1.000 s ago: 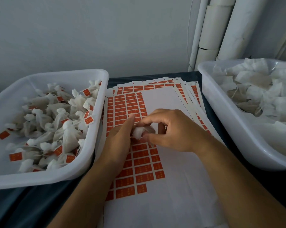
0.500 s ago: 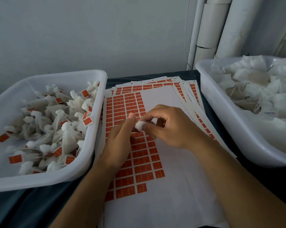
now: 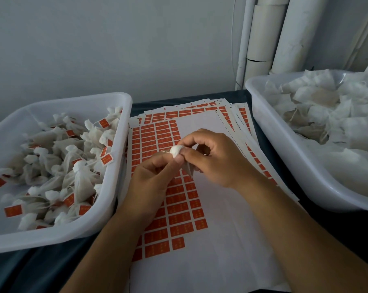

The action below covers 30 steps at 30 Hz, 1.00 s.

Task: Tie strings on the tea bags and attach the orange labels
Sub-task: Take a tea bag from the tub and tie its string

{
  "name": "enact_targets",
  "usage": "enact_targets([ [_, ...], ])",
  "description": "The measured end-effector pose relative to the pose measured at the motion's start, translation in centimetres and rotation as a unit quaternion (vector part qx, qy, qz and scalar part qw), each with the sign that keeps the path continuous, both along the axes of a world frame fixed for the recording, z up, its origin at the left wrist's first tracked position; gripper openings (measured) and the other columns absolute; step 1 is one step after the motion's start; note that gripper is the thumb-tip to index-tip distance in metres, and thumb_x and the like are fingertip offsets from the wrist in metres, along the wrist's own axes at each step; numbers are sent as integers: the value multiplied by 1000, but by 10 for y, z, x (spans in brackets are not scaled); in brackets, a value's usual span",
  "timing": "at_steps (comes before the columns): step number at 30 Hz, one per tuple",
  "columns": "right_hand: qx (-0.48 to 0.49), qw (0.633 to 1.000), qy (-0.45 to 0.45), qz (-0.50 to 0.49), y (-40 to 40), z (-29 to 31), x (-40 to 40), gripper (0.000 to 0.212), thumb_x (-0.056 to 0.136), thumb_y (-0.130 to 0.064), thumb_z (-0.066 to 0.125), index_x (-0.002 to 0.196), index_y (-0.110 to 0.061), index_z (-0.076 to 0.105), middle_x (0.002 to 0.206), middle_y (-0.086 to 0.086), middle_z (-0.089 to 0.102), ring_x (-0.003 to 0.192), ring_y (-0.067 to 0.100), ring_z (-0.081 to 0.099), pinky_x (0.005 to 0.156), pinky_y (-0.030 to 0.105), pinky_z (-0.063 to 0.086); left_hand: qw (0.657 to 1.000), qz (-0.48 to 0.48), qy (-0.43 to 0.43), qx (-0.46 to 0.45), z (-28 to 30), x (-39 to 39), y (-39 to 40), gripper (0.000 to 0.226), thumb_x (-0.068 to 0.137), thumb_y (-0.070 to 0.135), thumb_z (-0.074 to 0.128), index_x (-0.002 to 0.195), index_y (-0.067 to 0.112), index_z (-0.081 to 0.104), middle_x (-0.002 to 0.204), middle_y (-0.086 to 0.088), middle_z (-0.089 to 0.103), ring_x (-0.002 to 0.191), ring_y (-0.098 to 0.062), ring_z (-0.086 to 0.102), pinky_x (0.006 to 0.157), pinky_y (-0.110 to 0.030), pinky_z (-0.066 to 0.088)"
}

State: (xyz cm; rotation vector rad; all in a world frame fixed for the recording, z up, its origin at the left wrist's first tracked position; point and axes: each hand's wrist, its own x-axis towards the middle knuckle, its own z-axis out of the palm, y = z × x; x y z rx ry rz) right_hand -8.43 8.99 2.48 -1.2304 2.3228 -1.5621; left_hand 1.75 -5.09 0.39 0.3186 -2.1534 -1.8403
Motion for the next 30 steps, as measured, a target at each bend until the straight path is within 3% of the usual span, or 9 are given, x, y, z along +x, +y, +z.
enact_targets([
  [3, -24, 999, -23, 7, -1, 2, 1, 7, 99, -26, 66, 104, -26, 71, 96, -20, 66, 85, 0, 65, 64, 13, 52, 998, 25, 48, 8, 1, -1, 1, 28, 90, 46, 61, 91, 27, 81, 101, 2, 76, 97, -14, 72, 78, -12, 53],
  [7, -48, 996, -68, 25, -2, 3, 3, 7, 99, -25, 66, 102, -26, 72, 82, -22, 68, 76, 0, 67, 61, 13, 51, 994, 69, 80, 8, 1, -2, -1, 25, 89, 42, 66, 92, 21, 81, 104, 3, 75, 103, -17, 70, 82, -13, 53],
  [12, -56, 981, -181, 27, -3, 4, 6, 11, 100, -31, 63, 97, -31, 74, 83, -10, 73, 74, 10, 70, 62, 17, 54, 990, 107, 87, -23, 0, -3, -4, 25, 88, 41, 68, 93, 20, 79, 100, 3, 75, 99, -18, 71, 81, -13, 54],
  [17, -65, 938, -336, 51, -2, 5, 8, 20, 102, -32, 59, 96, -25, 77, 86, -5, 73, 77, 13, 66, 66, 20, 53, 987, 123, 83, -66, -3, -5, -4, 24, 87, 46, 68, 90, 25, 79, 96, 8, 73, 95, -17, 70, 81, -21, 59],
  [20, -75, 911, -400, 70, -2, 5, 8, 23, 103, -31, 57, 96, -23, 78, 91, 0, 71, 87, 18, 62, 69, 25, 53, 985, 125, 94, -70, -3, -4, -4, 30, 85, 49, 67, 91, 23, 78, 97, 9, 71, 95, -14, 68, 79, -19, 57],
  [24, -85, 879, -460, 92, 0, 5, 8, 26, 102, -31, 56, 112, -15, 74, 97, 5, 66, 88, 20, 57, 69, 26, 49, 986, 116, 98, -67, -2, -3, -4, 36, 82, 50, 66, 93, 18, 77, 102, 0, 70, 94, -14, 69, 72, -16, 56],
  [27, -92, 861, -491, 94, 0, 3, 8, 32, 101, -30, 56, 122, -10, 68, 103, 10, 64, 94, 24, 55, 72, 27, 48, 988, 105, 94, -62, -3, -4, -3, 35, 84, 48, 67, 94, 16, 76, 104, -7, 70, 94, -21, 70, 74, -26, 60],
  [30, -96, 853, -505, 92, 0, 2, 7, 31, 99, -30, 58, 120, -11, 70, 101, 10, 65, 92, 23, 55, 69, 26, 49, 985, 128, 75, -85, -4, -5, -1, 31, 83, 51, 66, 92, 23, 75, 100, 1, 71, 94, -20, 70, 79, -37, 62],
])
